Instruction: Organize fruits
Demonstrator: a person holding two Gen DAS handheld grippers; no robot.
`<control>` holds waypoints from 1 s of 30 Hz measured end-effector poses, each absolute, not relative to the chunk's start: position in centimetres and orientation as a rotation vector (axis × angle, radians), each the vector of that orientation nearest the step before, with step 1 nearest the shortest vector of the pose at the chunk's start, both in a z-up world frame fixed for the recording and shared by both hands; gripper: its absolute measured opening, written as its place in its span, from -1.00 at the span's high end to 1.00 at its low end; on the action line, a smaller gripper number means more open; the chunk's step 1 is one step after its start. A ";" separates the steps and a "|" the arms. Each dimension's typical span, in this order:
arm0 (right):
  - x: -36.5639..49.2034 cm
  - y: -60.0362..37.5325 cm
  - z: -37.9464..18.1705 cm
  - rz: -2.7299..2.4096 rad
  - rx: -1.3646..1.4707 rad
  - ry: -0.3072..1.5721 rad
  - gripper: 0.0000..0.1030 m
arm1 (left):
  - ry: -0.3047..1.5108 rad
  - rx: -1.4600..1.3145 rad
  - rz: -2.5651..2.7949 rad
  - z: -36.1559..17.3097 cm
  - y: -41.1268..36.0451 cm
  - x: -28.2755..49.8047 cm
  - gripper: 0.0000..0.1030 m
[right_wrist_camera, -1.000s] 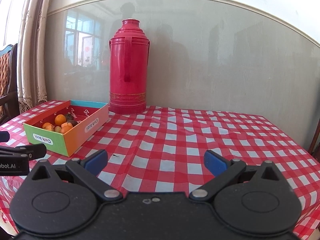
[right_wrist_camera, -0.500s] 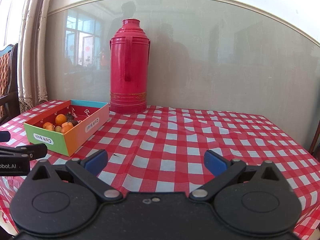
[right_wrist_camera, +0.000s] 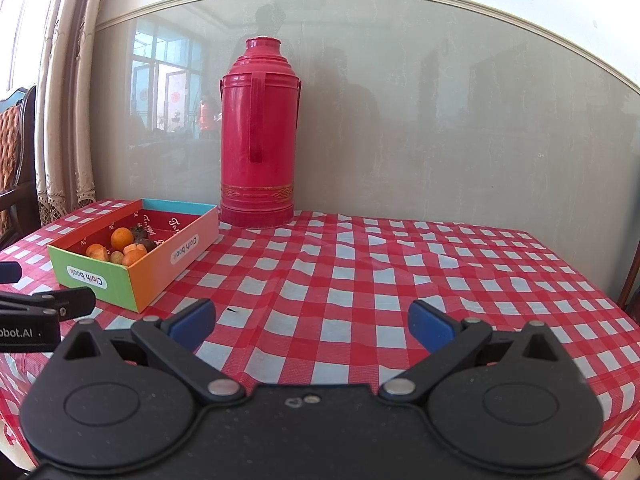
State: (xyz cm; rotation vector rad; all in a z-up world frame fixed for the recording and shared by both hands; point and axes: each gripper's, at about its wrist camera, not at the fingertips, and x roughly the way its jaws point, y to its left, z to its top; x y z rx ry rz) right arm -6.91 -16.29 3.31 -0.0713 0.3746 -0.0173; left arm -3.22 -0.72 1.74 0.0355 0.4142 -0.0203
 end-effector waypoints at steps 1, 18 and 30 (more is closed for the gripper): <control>-6.9 -16.3 3.3 -0.017 -0.071 0.375 -0.88 | 0.413 0.036 -0.020 1.7 -0.7 -3.2 -1.00; -6.9 -16.2 3.3 -0.018 -0.073 0.375 -0.88 | 0.409 0.032 -0.020 1.8 -0.7 -3.3 -1.00; -6.9 -16.2 3.3 -0.018 -0.073 0.375 -0.89 | 0.393 -0.017 -0.019 1.9 0.0 -3.4 -1.00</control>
